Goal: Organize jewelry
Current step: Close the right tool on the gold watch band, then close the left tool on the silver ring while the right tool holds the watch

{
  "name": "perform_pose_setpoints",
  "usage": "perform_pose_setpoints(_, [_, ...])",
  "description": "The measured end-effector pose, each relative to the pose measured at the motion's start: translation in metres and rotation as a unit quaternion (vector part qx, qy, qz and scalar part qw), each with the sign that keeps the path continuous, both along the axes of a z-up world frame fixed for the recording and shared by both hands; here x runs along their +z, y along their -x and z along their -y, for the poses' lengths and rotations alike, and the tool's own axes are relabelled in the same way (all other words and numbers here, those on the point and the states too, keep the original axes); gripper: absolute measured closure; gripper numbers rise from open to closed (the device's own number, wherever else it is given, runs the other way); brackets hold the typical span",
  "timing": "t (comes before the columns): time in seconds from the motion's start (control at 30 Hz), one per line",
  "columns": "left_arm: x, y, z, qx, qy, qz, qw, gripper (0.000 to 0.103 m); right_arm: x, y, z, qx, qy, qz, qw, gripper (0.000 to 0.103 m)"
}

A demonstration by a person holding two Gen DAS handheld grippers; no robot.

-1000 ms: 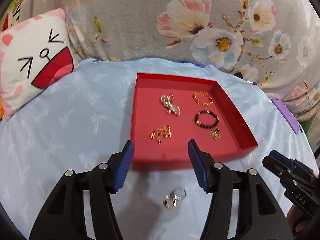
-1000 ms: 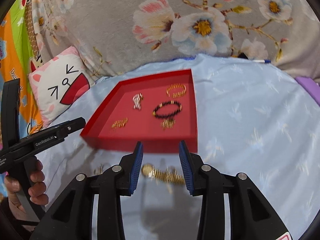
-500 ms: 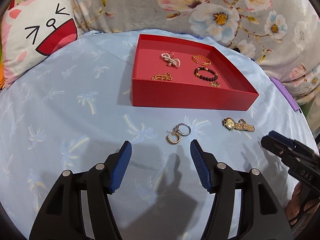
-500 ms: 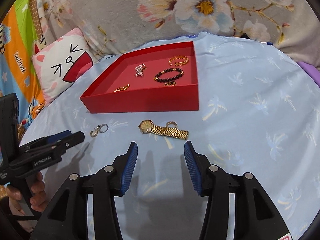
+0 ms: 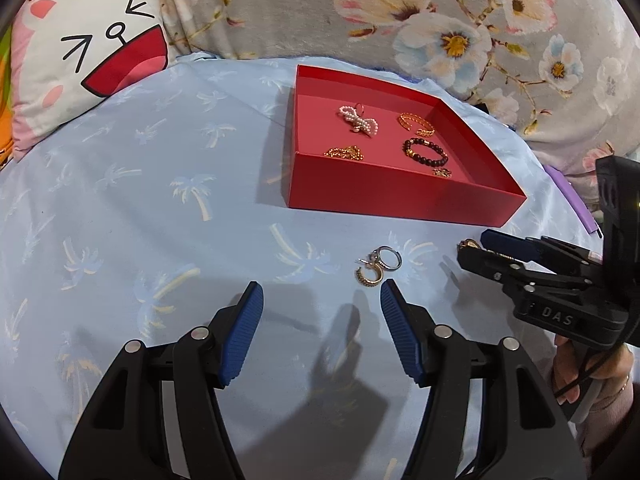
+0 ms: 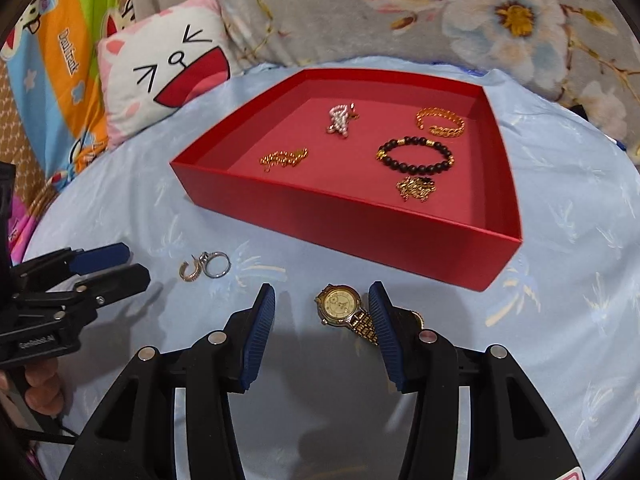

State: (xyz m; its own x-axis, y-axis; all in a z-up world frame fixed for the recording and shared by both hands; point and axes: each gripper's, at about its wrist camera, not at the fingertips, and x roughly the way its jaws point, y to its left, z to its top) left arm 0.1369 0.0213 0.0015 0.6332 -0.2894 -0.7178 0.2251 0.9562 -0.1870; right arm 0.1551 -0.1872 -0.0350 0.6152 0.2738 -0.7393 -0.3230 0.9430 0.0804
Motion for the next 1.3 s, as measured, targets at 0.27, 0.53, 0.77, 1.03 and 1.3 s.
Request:
perform_pose_setpoints(0.27, [-0.001,0.001,0.007,-0.023,0.002,-0.008,0.9997,0.044,-0.005,0.008,0.004,-0.03,0.02,-0.006,0.999,0.079])
perform_pose_setpoints(0.53, [-0.004,-0.019,0.033,-0.061,-0.028,-0.004,0.9978,0.045,-0.006,0.041,0.016,-0.061,-0.022,-0.02,0.998,0.079])
perform_pose_setpoints(0.77, [-0.008,-0.036,0.051,-0.082,-0.046,-0.002,0.9956,0.061,-0.007,0.054,0.023,-0.072,-0.056,-0.025,0.995,0.079])
perform_pose_setpoints(1.03, [-0.009,-0.033,0.061,-0.11,-0.039,-0.006,0.9932,0.094,-0.006,0.053,0.022,-0.078,-0.059,-0.025,0.995,0.079])
perform_pose_setpoints(1.3, [-0.006,-0.015,0.067,-0.131,-0.031,-0.001,0.9909,0.092,-0.007,0.055,0.026,-0.082,-0.067,-0.026,0.994,0.079])
